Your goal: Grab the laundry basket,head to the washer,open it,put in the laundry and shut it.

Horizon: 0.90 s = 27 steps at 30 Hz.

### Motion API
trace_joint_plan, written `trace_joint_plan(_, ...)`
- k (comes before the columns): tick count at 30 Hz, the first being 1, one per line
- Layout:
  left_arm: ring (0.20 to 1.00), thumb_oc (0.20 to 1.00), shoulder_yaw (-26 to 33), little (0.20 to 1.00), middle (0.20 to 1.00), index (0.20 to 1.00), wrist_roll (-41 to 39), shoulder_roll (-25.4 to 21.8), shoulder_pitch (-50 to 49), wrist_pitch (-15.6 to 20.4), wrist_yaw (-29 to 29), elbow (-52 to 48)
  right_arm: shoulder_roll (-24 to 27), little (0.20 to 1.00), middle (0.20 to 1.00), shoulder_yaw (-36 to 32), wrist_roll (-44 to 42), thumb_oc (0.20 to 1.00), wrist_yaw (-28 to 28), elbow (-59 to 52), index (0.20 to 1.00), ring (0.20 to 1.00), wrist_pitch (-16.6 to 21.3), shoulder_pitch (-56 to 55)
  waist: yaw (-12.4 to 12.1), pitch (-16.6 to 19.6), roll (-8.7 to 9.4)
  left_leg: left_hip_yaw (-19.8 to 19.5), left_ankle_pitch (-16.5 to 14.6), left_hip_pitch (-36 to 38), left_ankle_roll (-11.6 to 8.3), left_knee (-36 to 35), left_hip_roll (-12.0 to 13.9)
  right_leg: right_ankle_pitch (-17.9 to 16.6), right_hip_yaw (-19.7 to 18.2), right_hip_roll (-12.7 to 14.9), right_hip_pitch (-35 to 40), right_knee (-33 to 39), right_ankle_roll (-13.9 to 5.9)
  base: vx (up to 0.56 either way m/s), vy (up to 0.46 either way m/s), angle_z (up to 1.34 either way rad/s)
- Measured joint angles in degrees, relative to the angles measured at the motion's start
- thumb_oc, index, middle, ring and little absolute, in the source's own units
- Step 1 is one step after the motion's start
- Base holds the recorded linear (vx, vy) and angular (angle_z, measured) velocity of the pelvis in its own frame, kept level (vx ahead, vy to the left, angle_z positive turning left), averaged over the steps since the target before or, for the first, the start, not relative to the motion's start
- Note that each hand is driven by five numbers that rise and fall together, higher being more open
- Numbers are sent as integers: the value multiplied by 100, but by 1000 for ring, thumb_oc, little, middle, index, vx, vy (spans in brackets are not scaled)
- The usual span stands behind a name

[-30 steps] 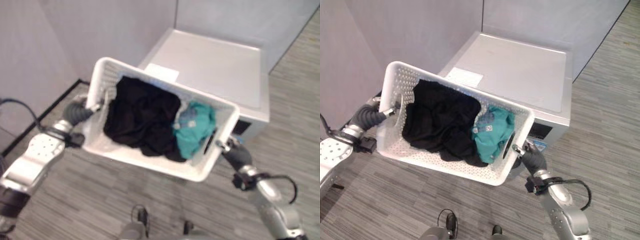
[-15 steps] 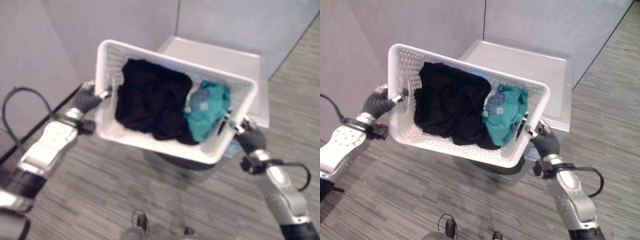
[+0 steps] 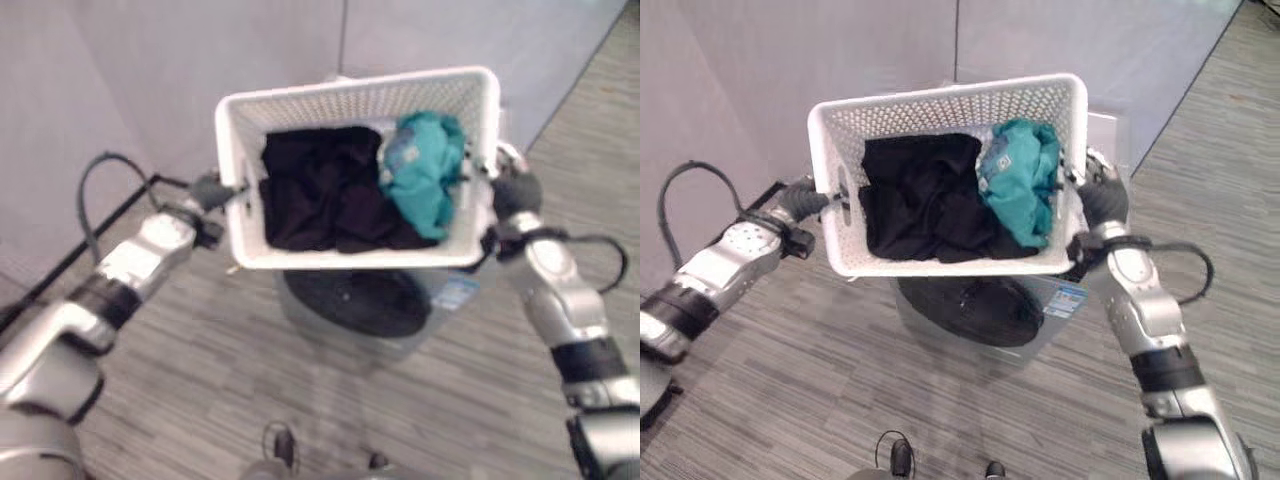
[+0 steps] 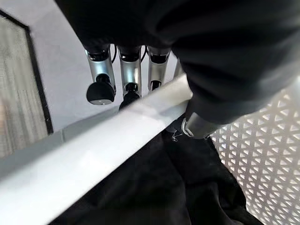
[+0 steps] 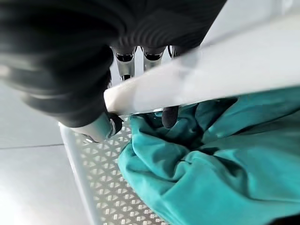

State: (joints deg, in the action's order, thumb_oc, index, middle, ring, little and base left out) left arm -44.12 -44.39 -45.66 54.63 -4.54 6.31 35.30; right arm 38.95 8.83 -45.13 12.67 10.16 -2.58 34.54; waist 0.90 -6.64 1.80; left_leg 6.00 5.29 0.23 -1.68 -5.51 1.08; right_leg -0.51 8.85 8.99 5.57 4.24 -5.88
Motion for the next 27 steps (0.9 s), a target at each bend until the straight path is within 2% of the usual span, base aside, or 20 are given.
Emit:
trace_joint_plan(4, 200, 200, -41, 200, 200, 200, -77, 394, 619, -55, -14, 815, -17, 200, 200, 276, 1, 200, 185, 622, 200, 200, 12, 747, 173, 0, -1, 105, 9, -4, 13, -12, 2, -27, -77, 5, -53, -3, -12, 73, 36, -13)
trace_joint_plan(12, 200, 200, -174, 200, 200, 200, -72, 811, 1598, -112, -103, 1894, -141, 200, 200, 509, 8, 200, 362, 1652, 200, 200, 51, 1774, 298, 16, -30, 213, 6, -14, 13, -16, 24, -59, -187, -6, -133, -2, -6, 73, 26, -8)
trace_joint_plan(17, 200, 200, -204, 200, 200, 200, -67, 863, 1675, -117, -105, 2085, -295, 200, 200, 615, 12, 200, 376, 2083, 200, 200, 53, 2016, 330, 57, -98, 281, -1, -32, 19, -18, 25, -80, -265, -2, -192, 1, -5, 55, 21, -8)
trace_joint_plan(22, 200, 200, -206, 200, 200, 200, -64, 956, 1675, -131, -104, 2289, -419, 200, 200, 800, 16, 200, 381, 2625, 200, 200, 51, 2410, 334, 171, -263, 295, 14, -226, 34, -17, 19, -136, -288, -2, -392, 13, -5, 37, 18, -3)
trace_joint_plan(27, 200, 200, -201, 200, 200, 200, -62, 1098, 1790, -130, -101, 2665, -556, 200, 200, 960, 24, 200, 380, 3119, 200, 200, 36, 2735, 351, 210, -270, 302, 14, -261, 34, -18, 21, -140, -286, -3, -434, 11, -2, 7, 2, 0)
